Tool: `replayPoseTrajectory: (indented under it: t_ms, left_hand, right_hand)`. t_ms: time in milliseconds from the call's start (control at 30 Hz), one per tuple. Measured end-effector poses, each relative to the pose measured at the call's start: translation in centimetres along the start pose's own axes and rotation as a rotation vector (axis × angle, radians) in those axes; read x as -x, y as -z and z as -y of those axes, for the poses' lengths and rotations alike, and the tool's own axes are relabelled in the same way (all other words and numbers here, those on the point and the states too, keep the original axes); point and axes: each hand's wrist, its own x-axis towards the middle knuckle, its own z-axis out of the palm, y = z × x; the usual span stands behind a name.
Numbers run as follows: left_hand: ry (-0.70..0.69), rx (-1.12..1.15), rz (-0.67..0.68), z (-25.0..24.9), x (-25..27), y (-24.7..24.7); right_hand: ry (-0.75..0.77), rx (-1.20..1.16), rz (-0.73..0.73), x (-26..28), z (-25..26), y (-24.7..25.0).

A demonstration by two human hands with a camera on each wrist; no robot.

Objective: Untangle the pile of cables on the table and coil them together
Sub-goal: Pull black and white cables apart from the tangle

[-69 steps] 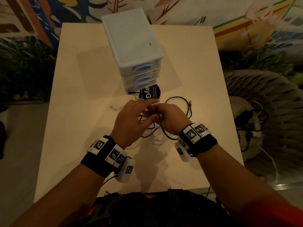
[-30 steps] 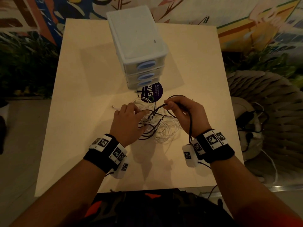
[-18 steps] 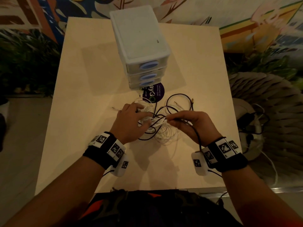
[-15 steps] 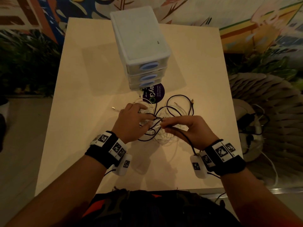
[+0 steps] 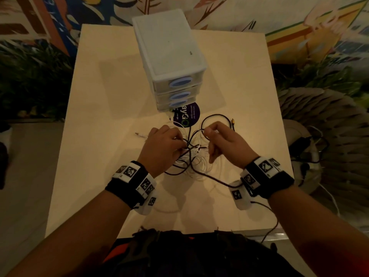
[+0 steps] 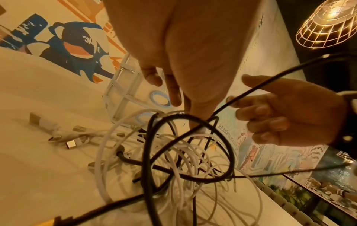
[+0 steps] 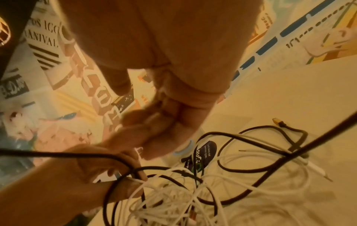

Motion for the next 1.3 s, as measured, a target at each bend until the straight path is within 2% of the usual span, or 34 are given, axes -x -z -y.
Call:
replayPoseTrajectory:
  t_ms: [67, 167, 267, 400, 600, 733, 800, 933, 967, 1067, 1233, 1300]
  left_hand:
    - [-0.029, -0.027, -0.012, 0.0, -0.1, 0.0]
    - [-0.068, -0.062, -0.023, 0.0, -0.1, 0.1]
    - [-0.059, -0.060, -0.008, 0.0, 0.0, 0.1]
    - [0.066, -0.004, 0.025, 0.5, 0.7, -0.1]
    - [0.043, 0.047, 0.096, 0.9, 2.9, 0.1]
    - [0.125, 0.049, 0.144, 0.4, 3.8, 0.1]
    - [0.200, 0.044, 0.168, 0.1, 3.6, 0.1]
    - [0.564, 0.138, 0.255, 0.2, 2.4, -0.1]
    - [0.602, 0.132, 0.267, 0.3, 2.1, -0.2]
    - [0.632, 0.111, 0.279, 0.7, 1.7, -0.6]
    - [0.742, 0.322, 0.261, 1.4, 1.7, -1.0]
    - [0.672, 0.363, 0.210, 1.6, 2.0, -1.1]
  right_hand:
    - [-0.078, 0.295, 0.061, -1.6, 0.7, -0.2]
    - [-0.117, 0.679, 0.302, -3.2, 1.2, -1.3]
    - [-0.097, 0.696, 0.384, -4.1, 0.9, -2.4]
    - [-0.027, 0.670, 0.268, -4.2, 0.5, -2.5]
    - [0.103, 0.586, -0.042, -3.3, -0.5, -1.6]
    - [0.144, 0.534, -0.125, -2.8, -1.2, -1.4]
    - [0.162, 0.524, -0.140, -2.6, -1.4, -1.5]
    - [0.250, 0.553, -0.073, -1.8, -1.1, -2.5]
    - [0.268, 0.567, -0.058, -1.6, -0.9, -2.9]
    - [0.300, 0.593, -0.039, -1.0, -0.4, -3.6]
    - [0.281, 0.625, -0.085, -0.8, -0.9, -3.5]
    - [0.270, 0.644, -0.122, -1.0, -1.2, -3.2]
